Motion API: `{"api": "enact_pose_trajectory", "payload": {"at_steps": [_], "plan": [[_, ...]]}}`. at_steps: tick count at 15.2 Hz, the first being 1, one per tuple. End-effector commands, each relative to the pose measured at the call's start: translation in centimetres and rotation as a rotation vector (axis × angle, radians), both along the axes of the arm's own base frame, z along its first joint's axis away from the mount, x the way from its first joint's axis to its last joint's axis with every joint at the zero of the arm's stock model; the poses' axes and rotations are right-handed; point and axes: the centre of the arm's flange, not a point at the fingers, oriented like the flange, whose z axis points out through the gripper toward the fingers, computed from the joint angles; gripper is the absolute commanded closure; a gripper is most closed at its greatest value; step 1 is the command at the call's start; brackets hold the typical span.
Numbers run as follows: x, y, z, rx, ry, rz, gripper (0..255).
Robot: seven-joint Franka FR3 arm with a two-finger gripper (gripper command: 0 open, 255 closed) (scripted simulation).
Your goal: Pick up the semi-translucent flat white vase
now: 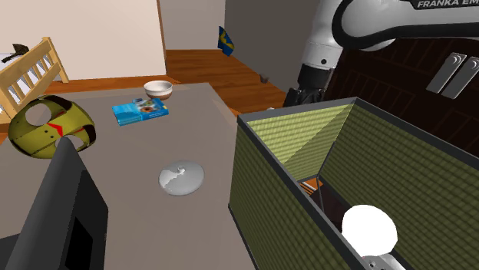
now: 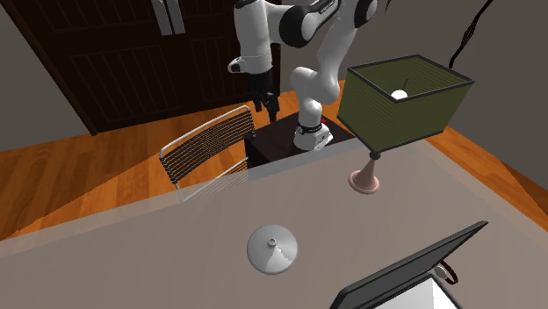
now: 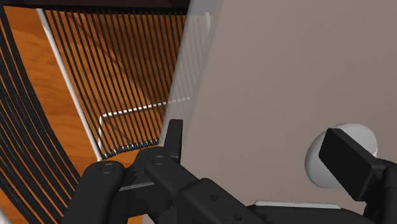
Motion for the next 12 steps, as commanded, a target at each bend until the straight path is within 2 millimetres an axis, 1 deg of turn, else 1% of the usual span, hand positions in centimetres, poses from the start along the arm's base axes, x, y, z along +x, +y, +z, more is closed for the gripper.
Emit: {"api": "enact_pose_trajectory", "payload": {"at_steps": [1,12], "plan": [[0.9,2.2,-1.0,-0.002,-0.011,-0.006,0],[6.6,14.1,-6.7,-0.020,-0.063,-0.032,0]]}}
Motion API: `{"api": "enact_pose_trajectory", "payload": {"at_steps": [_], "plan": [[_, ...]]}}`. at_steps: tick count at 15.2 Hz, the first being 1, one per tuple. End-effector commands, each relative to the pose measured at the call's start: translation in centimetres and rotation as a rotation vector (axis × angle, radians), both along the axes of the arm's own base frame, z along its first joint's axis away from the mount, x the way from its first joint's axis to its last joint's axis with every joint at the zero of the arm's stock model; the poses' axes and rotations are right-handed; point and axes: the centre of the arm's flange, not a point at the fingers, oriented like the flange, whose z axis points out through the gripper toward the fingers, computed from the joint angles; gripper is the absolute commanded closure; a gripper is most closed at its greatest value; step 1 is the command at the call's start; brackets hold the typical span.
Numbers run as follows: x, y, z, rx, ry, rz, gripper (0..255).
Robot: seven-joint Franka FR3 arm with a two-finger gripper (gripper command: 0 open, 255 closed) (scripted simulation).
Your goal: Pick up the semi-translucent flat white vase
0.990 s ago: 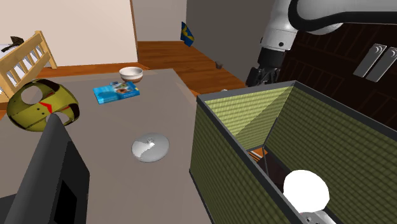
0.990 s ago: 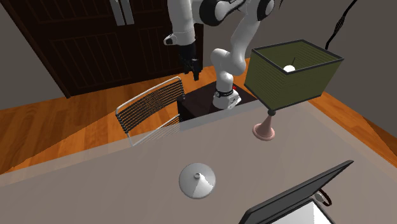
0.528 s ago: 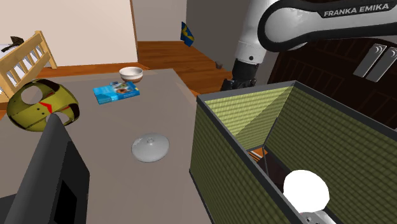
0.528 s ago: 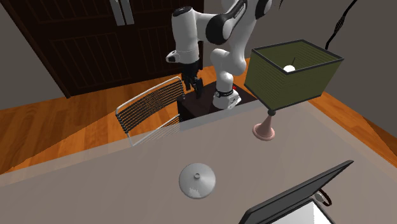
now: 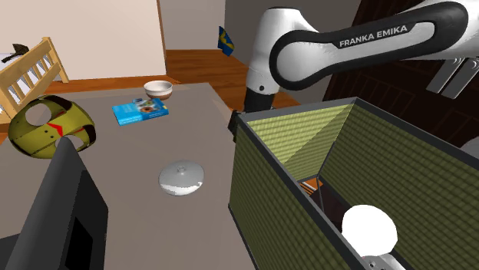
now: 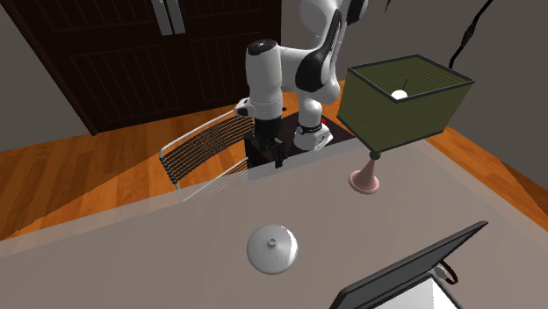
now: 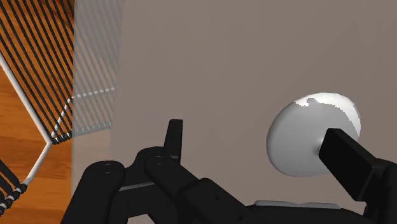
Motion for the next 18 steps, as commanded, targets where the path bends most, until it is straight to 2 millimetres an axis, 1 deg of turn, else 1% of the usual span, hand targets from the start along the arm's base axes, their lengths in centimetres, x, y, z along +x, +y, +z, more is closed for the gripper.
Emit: {"api": "enact_pose_trajectory", "payload": {"at_steps": [1,16,18], "plan": [[1.0,2.1,-1.0,-0.002,-0.011,-0.006,0],[9.7,17.8,-8.6,-0.025,-0.082,-0.043,0],[9.7,17.8,-9.6,-0.025,-0.082,-0.043,0]]}}
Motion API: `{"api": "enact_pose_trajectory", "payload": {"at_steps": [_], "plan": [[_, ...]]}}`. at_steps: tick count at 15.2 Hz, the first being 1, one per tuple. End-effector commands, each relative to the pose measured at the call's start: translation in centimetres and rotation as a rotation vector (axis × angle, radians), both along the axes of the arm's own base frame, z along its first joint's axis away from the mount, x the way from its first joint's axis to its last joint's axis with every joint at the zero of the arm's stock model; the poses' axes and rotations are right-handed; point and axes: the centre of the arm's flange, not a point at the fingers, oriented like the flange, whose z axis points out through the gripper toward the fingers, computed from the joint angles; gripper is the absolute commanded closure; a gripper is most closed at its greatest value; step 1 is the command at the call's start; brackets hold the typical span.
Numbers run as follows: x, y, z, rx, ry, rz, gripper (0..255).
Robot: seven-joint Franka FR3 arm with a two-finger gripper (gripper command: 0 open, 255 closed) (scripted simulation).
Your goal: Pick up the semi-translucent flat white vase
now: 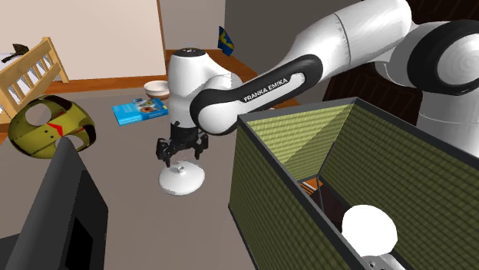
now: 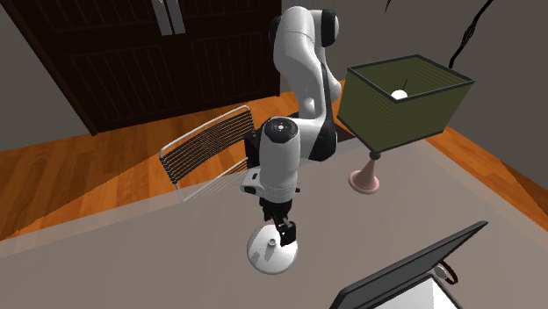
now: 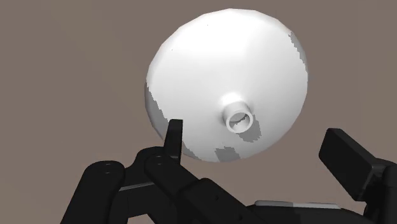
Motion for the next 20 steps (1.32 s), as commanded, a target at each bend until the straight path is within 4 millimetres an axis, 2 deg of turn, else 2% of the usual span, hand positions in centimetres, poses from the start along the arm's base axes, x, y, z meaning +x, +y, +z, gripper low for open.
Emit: {"api": "enact_pose_trajectory", "payload": {"at_steps": [1,5,8,9,18,20], "plan": [[0.2,0.3,-1.1,0.000,-0.002,-0.001,0],[0.2,0.3,-3.2,0.000,-0.002,-0.001,0],[0.2,0.3,-3.5,0.000,-0.002,-0.001,0],[0.3,0.3,-3.5,0.000,-0.002,-0.001,255],[0.2,0.3,-3.5,0.000,-0.002,-0.001,255],[0.2,0.3,-2.4,0.000,-0.002,-0.001,255]]}}
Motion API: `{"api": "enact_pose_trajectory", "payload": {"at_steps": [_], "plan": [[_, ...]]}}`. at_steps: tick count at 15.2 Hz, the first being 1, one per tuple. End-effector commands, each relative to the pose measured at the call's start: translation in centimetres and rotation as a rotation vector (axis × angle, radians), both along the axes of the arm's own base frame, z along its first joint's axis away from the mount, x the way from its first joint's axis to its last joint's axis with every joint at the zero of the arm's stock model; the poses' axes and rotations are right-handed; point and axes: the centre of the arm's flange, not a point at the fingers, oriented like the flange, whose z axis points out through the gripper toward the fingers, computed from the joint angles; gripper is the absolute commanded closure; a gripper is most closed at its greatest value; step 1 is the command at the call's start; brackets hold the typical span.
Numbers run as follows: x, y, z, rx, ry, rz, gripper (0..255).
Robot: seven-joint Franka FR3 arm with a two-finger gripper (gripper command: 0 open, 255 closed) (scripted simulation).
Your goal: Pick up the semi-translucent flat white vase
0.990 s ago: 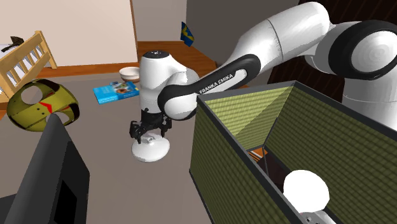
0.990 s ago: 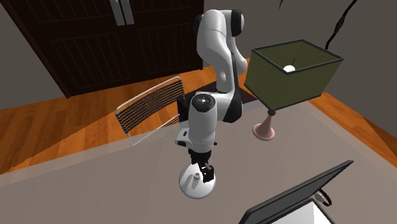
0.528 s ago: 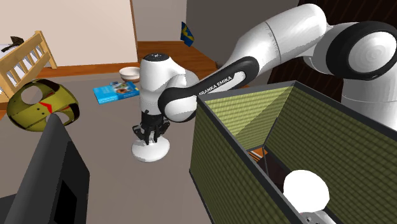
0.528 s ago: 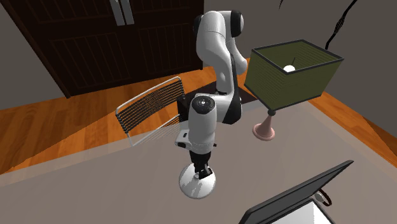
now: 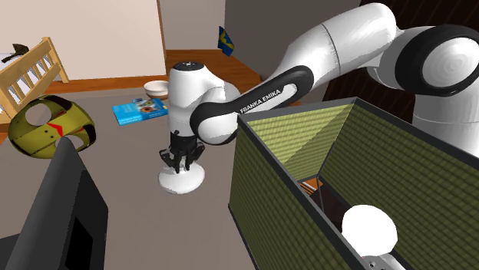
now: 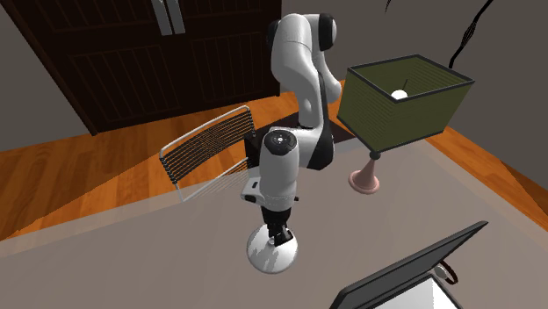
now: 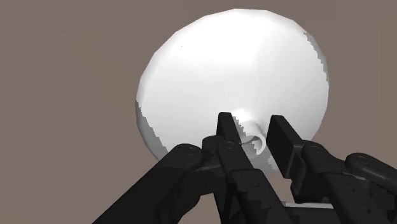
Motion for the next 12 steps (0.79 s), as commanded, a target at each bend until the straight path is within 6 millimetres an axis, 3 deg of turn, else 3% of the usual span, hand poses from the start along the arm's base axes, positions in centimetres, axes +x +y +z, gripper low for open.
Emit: {"api": "enact_pose_trajectory", "payload": {"at_steps": [1,12], "plan": [[-0.1,0.0,0.9,0.000,0.000,0.000,255],[-0.1,0.0,6.7,0.000,0.000,0.000,255]]}}
